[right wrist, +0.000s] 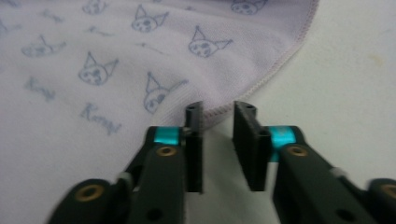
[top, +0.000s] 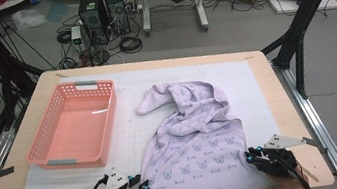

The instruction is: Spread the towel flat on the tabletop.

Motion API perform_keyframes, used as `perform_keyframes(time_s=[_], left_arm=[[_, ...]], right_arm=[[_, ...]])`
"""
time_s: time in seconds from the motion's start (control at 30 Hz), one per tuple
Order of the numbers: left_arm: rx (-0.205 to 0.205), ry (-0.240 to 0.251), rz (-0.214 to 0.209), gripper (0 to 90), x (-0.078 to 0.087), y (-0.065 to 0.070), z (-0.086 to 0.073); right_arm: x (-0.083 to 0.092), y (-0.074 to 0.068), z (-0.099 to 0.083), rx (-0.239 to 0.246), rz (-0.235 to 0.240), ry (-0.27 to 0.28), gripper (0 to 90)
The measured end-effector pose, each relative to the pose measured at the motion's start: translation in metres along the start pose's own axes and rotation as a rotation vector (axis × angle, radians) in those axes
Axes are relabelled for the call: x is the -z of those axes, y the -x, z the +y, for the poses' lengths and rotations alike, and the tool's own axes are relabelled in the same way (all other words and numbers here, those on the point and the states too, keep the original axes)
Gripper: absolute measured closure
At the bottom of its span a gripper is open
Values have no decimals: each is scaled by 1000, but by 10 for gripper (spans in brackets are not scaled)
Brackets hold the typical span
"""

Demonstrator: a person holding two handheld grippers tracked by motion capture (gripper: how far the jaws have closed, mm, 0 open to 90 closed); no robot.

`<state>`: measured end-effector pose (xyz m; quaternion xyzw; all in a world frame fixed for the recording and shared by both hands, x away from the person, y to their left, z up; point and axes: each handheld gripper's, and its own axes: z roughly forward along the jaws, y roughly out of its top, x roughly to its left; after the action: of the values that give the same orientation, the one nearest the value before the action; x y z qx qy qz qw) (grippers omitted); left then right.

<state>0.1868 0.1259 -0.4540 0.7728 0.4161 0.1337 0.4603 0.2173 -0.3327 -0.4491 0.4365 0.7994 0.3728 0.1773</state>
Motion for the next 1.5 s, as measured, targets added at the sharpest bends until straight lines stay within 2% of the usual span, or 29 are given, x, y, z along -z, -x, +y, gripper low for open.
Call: perform_keyframes(time_s=[0.03,0.2,0.3,0.33,0.4,0.47,0.53,0.57,0.6,0.67,0.73,0.77,0.8,0.83,0.9,0.97,1.0,1.1,1.13,1.17,1.2,1.23,1.3,1.33,1.37,1.43,1.5], left_arm=[[5,10,3,531,-2,0,2],[7,28,15,482,-13,-3,11],[22,33,23,479,-19,-9,17],[25,37,28,478,-21,-11,19],[26,35,34,478,-25,-13,23],[35,24,34,474,-30,-14,25],[40,3,31,471,-35,-14,25],[25,-12,35,477,-37,-12,25],[5,-14,45,489,-38,-10,25],[-32,-29,69,638,-37,-6,25],[-23,-43,58,828,-35,-6,25],[-30,-48,58,838,-33,-6,24],[-33,-55,54,844,-30,-4,23],[-34,-57,45,845,-28,-4,22],[-37,-65,35,846,-19,-3,18],[-31,-64,29,846,-10,-3,14],[-32,-64,22,845,-6,-3,12],[-37,-61,8,840,2,-3,7],[-36,-58,2,833,3,-3,6],[-41,-56,1,809,3,-3,6],[-35,-52,-3,745,2,-3,6],[-31,-46,-6,682,1,-3,7],[-22,-20,0,584,-2,-3,8],[-14,-11,-1,538,-2,-4,9],[-10,-1,1,524,-3,-4,10],[-4,14,4,495,-6,-6,12],[5,23,5,487,-9,-8,15]], right_arm=[[2,1,0,-2,17,-12,900],[27,2,-16,12,-9,-48,900],[41,10,-27,-33,-11,-4,884],[43,11,-27,-46,-13,14,798],[41,13,-23,-73,2,54,706],[35,10,-17,-75,14,72,613],[25,6,-10,-66,36,78,598],[20,4,-7,-62,43,74,595],[15,3,-5,-58,44,65,611],[5,1,-2,-79,46,38,629],[0,2,-2,-82,38,14,729],[0,3,-1,-71,25,14,777],[1,4,-1,-80,25,8,874],[2,6,-2,-66,39,6,895],[3,6,-3,-73,39,4,893],[6,6,-3,-74,16,19,773],[8,7,-2,-79,14,38,750],[12,6,2,-87,25,85,624],[10,5,3,-92,43,93,599],[7,3,4,-91,60,83,565],[3,0,4,-83,64,62,552],[-2,-2,5,-72,63,43,562],[-8,-6,5,-48,47,14,662],[-7,-6,5,-30,41,8,834],[-5,-6,5,-24,43,-2,898],[0,-5,1,-21,52,-16,900],[10,-4,-5,-7,33,-29,900]])
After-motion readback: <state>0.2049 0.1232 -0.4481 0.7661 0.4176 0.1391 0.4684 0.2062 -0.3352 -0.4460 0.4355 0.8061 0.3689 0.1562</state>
